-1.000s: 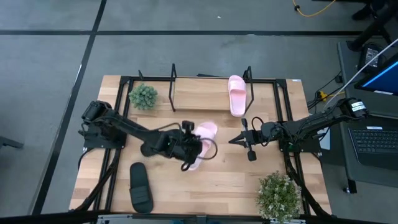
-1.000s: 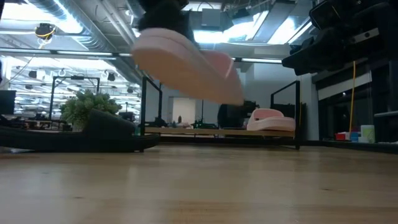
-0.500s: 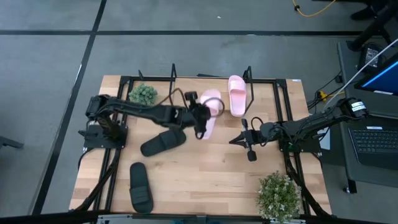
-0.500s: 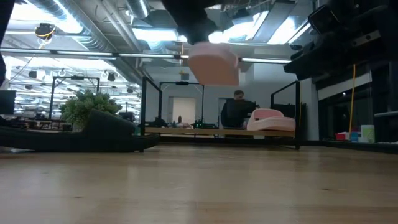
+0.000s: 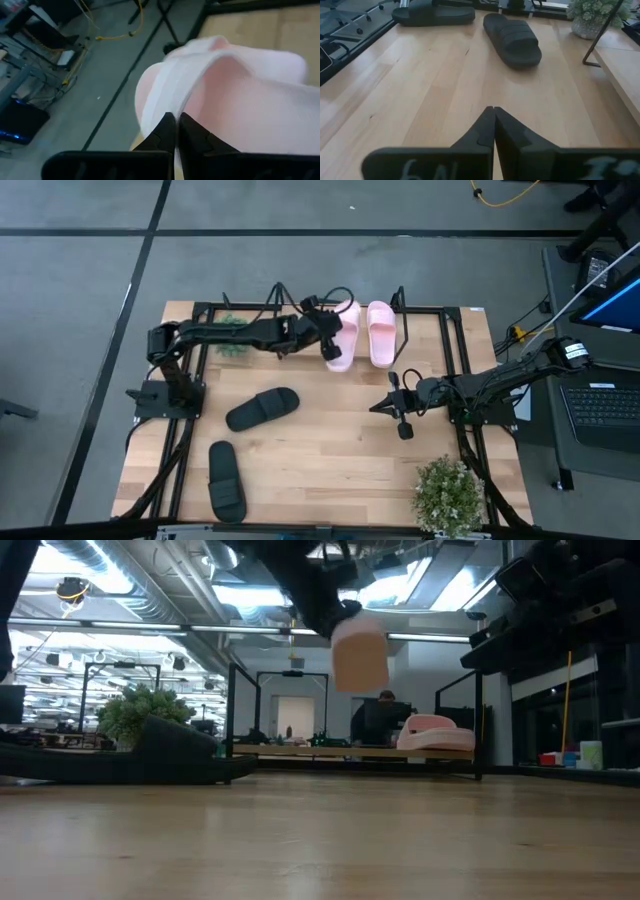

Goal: Pick and place slides into the shelf
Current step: Put the pink slides on the shelf

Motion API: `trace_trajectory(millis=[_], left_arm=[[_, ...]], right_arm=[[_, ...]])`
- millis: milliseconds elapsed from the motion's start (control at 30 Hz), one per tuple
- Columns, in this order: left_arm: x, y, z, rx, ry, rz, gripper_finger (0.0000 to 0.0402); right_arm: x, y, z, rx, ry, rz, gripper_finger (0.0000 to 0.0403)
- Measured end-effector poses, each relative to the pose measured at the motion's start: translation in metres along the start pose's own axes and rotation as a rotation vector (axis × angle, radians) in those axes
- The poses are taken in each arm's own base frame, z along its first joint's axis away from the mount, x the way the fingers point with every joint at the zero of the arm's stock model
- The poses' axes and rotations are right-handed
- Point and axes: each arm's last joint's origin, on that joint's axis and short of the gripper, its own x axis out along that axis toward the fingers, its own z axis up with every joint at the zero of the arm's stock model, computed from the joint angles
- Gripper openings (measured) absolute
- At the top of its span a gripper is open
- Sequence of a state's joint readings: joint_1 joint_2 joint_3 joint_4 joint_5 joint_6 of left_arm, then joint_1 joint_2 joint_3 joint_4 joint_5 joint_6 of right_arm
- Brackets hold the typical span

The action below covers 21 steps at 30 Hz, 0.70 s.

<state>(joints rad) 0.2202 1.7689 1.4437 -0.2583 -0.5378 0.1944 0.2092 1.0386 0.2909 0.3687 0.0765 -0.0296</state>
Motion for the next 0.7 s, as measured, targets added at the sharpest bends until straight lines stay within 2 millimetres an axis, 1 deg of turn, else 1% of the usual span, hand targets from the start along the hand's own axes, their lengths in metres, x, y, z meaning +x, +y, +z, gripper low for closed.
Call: trace_trajectory(millis=[167, 267, 467, 533, 700], left_arm=[[0.03, 0.007, -0.01, 0.015, 0.014, 0.047, 0.0], [0.047, 0.007, -0.018, 0.02, 0.042, 0.076, 0.0], [0.073, 0.004, -0.03, 0.074, 0.073, 0.095, 0.0], [0.079, 0.001, -0.028, 0.077, 0.076, 0.096, 0.0], [0.088, 0.001, -0.012, 0.082, 0.044, 0.103, 0.0]], right_arm=[[0.0, 0.0, -0.001, 0.001, 0.006, -0.001, 0.0012], [0.001, 0.0, -0.002, 0.001, 0.013, 0.0, 0.0012], [0.001, 0.0, -0.001, -0.003, 0.011, -0.001, 0.0012], [0.001, 0.0, -0.002, -0.003, 0.012, -0.001, 0.0012], [0.001, 0.0, -0.002, -0.005, 0.012, -0.001, 0.0012]])
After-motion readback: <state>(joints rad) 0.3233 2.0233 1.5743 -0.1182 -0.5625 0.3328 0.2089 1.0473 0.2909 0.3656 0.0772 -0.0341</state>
